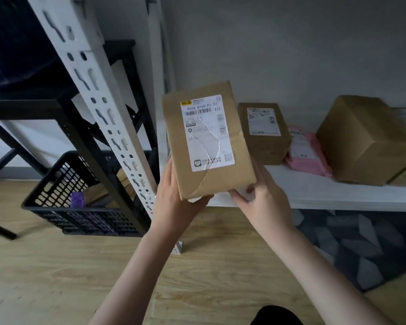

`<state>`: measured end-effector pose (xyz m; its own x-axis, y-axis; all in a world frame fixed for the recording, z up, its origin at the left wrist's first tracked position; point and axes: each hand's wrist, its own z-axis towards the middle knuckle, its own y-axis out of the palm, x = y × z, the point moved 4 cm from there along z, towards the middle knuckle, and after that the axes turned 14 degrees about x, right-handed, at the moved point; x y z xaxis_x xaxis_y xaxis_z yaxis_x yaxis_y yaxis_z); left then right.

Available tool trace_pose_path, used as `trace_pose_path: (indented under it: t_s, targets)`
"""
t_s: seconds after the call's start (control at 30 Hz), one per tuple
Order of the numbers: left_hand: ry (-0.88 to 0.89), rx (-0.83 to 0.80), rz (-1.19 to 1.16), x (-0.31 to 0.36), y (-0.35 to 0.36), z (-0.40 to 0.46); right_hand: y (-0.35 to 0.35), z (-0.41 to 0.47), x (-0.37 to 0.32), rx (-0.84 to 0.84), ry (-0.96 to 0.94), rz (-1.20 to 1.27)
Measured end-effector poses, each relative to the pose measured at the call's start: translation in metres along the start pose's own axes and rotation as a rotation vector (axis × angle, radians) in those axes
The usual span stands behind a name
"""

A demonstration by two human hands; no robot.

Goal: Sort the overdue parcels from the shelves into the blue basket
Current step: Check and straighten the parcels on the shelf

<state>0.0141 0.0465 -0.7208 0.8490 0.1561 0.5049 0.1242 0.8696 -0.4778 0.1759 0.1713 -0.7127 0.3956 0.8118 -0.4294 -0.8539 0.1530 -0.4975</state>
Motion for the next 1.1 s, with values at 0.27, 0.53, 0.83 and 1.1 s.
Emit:
trace_pose_path:
  t_s: [0.27,0.53,0.83,1.1]
  targets:
    - [0.116,0.075,-0.016,0.041,-0.047,0.000,-0.034,-0.020,-0.023,0.027,-0.108,0.035]
    - [-0.110,-0.034,-0.186,0.012,-0.028,-0.004,-0.017,-0.021,-0.012,-0.046,-0.074,-0.018]
    - [-0.454,-0.168,-0.140,-0.039,0.004,-0.017,0.038,-0.016,0.003,-0.310,0.018,-0.124]
    - [-0.553,-0.168,-0.106,-0.040,0.007,0.006,0.054,0.009,-0.003,-0.348,0.041,-0.124]
